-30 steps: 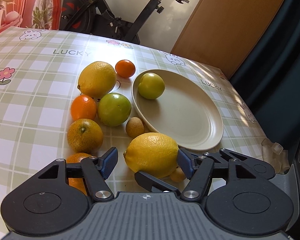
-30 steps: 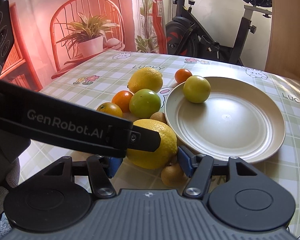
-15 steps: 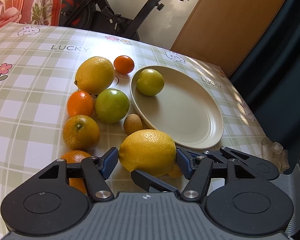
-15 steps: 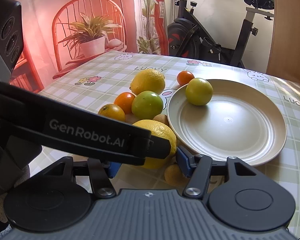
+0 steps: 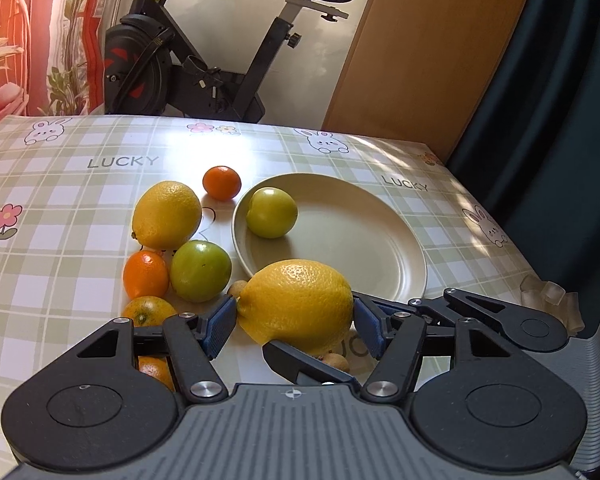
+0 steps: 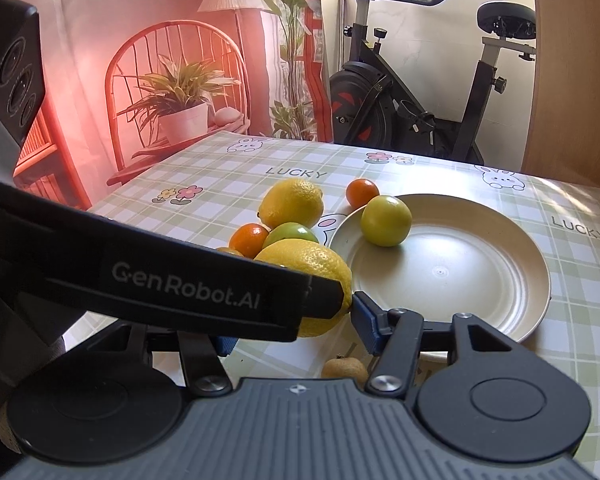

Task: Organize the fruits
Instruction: 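Carry the lemon with the left gripper onto the plate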

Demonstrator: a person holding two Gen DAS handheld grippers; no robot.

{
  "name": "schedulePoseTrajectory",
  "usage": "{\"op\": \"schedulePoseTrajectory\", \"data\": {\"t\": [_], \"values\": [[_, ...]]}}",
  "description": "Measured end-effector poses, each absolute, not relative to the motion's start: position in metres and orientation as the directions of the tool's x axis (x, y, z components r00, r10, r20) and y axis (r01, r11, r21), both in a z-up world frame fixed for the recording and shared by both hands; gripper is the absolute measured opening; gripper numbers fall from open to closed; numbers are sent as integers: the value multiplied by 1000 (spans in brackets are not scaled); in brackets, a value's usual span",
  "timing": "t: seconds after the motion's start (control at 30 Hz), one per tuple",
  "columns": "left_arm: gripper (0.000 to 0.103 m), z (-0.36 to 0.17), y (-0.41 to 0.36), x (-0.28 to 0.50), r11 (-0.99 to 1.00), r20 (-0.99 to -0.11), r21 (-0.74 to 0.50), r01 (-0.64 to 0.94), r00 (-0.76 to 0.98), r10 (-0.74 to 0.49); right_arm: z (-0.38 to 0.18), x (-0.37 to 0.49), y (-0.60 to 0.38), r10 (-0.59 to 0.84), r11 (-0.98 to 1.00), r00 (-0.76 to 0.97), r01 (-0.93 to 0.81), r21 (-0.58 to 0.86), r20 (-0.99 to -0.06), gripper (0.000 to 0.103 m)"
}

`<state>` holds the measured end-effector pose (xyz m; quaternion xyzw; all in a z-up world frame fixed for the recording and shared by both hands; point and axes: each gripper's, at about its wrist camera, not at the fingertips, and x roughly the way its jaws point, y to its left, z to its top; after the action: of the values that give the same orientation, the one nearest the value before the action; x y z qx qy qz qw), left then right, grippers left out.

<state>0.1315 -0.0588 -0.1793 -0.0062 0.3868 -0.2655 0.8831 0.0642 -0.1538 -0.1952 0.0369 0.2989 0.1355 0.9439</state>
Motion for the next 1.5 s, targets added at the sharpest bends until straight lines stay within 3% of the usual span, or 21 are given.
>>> {"op": "schedulePoseTrajectory", "data": {"t": [0.13, 0.73, 1.5], "values": [[67, -172, -76, 137, 847, -675, -164, 505, 569, -470, -189, 67, -163, 261, 965, 797, -209, 156, -545, 59], [66, -191, -105, 205, 848, -744, -163, 504, 502, -441, -205, 128, -203, 264, 961, 771, -163, 222, -579, 59], [63, -191, -108, 232, 872, -728, -133, 472, 550, -409, -211, 174, -205, 277, 958, 751, -166, 235, -599, 57]]}}
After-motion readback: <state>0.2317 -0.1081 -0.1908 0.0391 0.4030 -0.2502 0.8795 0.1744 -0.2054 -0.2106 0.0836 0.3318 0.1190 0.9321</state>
